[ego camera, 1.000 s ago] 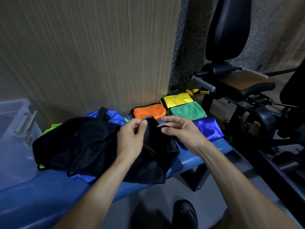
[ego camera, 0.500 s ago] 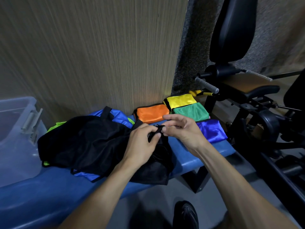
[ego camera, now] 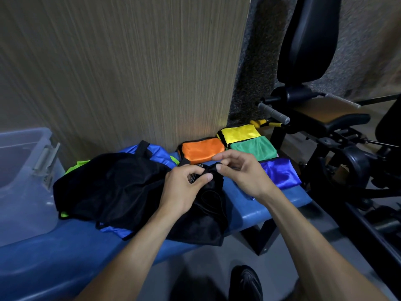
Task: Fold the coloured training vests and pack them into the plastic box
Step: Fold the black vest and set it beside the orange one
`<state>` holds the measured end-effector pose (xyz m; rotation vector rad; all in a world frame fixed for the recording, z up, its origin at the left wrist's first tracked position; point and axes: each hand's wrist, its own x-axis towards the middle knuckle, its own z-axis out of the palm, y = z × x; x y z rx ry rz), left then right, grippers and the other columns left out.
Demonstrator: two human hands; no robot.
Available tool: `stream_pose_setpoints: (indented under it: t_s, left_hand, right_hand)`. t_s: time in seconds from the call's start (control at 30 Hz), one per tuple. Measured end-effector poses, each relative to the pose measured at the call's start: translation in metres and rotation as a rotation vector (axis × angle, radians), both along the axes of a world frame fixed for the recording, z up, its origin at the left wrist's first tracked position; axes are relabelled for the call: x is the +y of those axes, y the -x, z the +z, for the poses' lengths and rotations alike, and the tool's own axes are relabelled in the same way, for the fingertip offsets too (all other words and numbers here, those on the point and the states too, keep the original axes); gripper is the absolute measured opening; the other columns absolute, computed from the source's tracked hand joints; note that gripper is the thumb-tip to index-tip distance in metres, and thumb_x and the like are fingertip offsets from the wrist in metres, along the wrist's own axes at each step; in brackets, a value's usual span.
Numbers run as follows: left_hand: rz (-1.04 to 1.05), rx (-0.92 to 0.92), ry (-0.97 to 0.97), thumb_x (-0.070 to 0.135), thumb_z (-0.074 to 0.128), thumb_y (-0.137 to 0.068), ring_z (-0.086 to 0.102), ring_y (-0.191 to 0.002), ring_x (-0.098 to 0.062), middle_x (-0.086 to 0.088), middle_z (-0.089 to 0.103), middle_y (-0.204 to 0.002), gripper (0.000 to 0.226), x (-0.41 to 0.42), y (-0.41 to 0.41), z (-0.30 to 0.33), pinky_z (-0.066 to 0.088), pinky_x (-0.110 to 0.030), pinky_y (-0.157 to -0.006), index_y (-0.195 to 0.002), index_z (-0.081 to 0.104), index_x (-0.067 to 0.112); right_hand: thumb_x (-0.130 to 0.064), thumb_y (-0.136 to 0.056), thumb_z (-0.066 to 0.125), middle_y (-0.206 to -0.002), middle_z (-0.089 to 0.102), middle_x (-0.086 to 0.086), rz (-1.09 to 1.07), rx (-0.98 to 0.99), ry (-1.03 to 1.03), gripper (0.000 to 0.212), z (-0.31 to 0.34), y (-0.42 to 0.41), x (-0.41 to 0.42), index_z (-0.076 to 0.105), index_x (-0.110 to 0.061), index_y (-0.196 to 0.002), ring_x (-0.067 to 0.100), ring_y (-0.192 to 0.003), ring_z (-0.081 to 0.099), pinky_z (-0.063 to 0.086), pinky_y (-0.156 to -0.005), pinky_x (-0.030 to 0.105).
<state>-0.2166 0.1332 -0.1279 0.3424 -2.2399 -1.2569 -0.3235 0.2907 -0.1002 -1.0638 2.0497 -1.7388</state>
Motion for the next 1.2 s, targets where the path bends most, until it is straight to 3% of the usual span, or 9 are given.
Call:
stream_pose_setpoints:
  t_s: [0.07,0.23,0.33,0.53,0.6,0.73,0.87,1.0,1.2]
  left_hand:
    - [-0.018,-0.018,0.023,0.027,0.080,-0.086,0.055,-0.066,0.007,0.022,0.066,-0.073,0.003,0.001,-0.002,0.001,0.039,-0.010,-0.065,-0.086,0.077,0.026]
    - [-0.142,-0.066,-0.014,0.032,0.067,-0.097,0.056,-0.066,-0.013,-0.004,0.067,-0.073,0.023,-0.002,-0.002,-0.002,0.051,-0.041,-0.069,-0.078,0.072,0.020]
    - [-0.176,-0.049,-0.181,0.028,0.067,-0.097,0.064,-0.076,-0.003,0.009,0.074,-0.078,0.019,-0.004,-0.003,0.000,0.052,-0.029,-0.077,-0.080,0.077,0.028]
    - [-0.238,-0.046,-0.377,0.024,0.066,-0.098,0.063,-0.077,-0.006,0.005,0.073,-0.079,0.022,-0.005,-0.004,0.004,0.050,-0.027,-0.076,-0.080,0.077,0.021]
    - [-0.228,-0.042,-0.374,0.023,0.063,-0.100,0.063,-0.079,-0.007,0.005,0.072,-0.080,0.023,-0.005,-0.004,0.003,0.050,-0.029,-0.078,-0.081,0.076,0.020]
    - [-0.211,-0.043,-0.351,0.025,0.060,-0.102,0.064,-0.082,-0.011,0.002,0.073,-0.082,0.024,-0.007,-0.002,0.000,0.052,-0.040,-0.084,-0.084,0.075,0.022]
    - [-0.226,-0.049,-0.290,0.034,0.061,-0.099,0.063,-0.082,-0.016,-0.012,0.072,-0.088,0.018,-0.005,-0.003,-0.002,0.053,-0.052,-0.086,-0.089,0.075,0.027]
    - [-0.111,-0.074,-0.057,0.028,0.065,-0.099,0.059,-0.075,0.004,0.018,0.069,-0.080,0.016,-0.004,-0.003,-0.003,0.046,-0.021,-0.074,-0.085,0.072,0.033]
    - [-0.052,-0.093,0.068,0.026,0.068,-0.096,0.059,-0.078,0.006,0.017,0.069,-0.089,0.009,-0.003,-0.004,-0.004,0.040,-0.010,-0.071,-0.091,0.075,0.029]
  right_hand:
    - [-0.004,-0.093,0.070,-0.085,0.063,0.009,-0.012,-0.020,0.066,0.016,0.001,0.001,0.000,0.072,-0.007,-0.109,0.012,-0.083,0.061,0.051,-0.081,0.026]
    - [0.005,-0.097,0.059,-0.083,0.063,0.006,0.007,-0.142,0.096,0.021,0.006,0.000,-0.003,0.070,0.001,-0.114,-0.001,-0.066,0.056,0.042,-0.062,0.010]
    - [0.004,-0.098,0.058,-0.082,0.064,0.004,-0.013,-0.130,0.066,0.021,0.003,0.005,-0.002,0.072,-0.003,-0.112,0.005,-0.072,0.059,0.047,-0.069,0.015]
    - [-0.006,-0.097,0.066,-0.091,0.074,0.006,-0.174,0.108,-0.031,0.011,-0.005,0.010,-0.002,0.074,-0.011,-0.101,0.006,-0.084,0.068,0.052,-0.078,0.020]
    - [-0.017,-0.099,0.065,-0.084,0.073,-0.003,-0.255,0.174,-0.060,0.008,-0.007,0.011,-0.003,0.072,-0.015,-0.094,0.005,-0.079,0.066,0.050,-0.072,0.024]
    - [-0.041,-0.095,0.068,-0.071,0.062,-0.002,-0.184,0.192,-0.085,0.032,-0.004,0.006,0.000,0.066,-0.014,-0.078,0.007,-0.069,0.056,0.046,-0.066,0.031]
    - [-0.028,-0.087,0.080,-0.077,0.068,-0.006,-0.100,0.214,-0.129,0.018,-0.005,0.002,-0.005,0.073,-0.014,-0.079,0.002,-0.072,0.060,0.046,-0.070,0.021]
    - [-0.010,-0.090,0.076,-0.078,0.069,0.006,-0.007,0.008,0.002,0.010,0.002,0.004,-0.002,0.068,-0.004,-0.085,0.010,-0.075,0.062,0.050,-0.074,0.022]
    - [0.005,-0.089,0.070,-0.074,0.056,0.000,0.057,-0.131,-0.055,0.023,0.005,0.004,0.000,0.054,-0.010,-0.083,0.020,-0.076,0.049,0.044,-0.073,0.029]
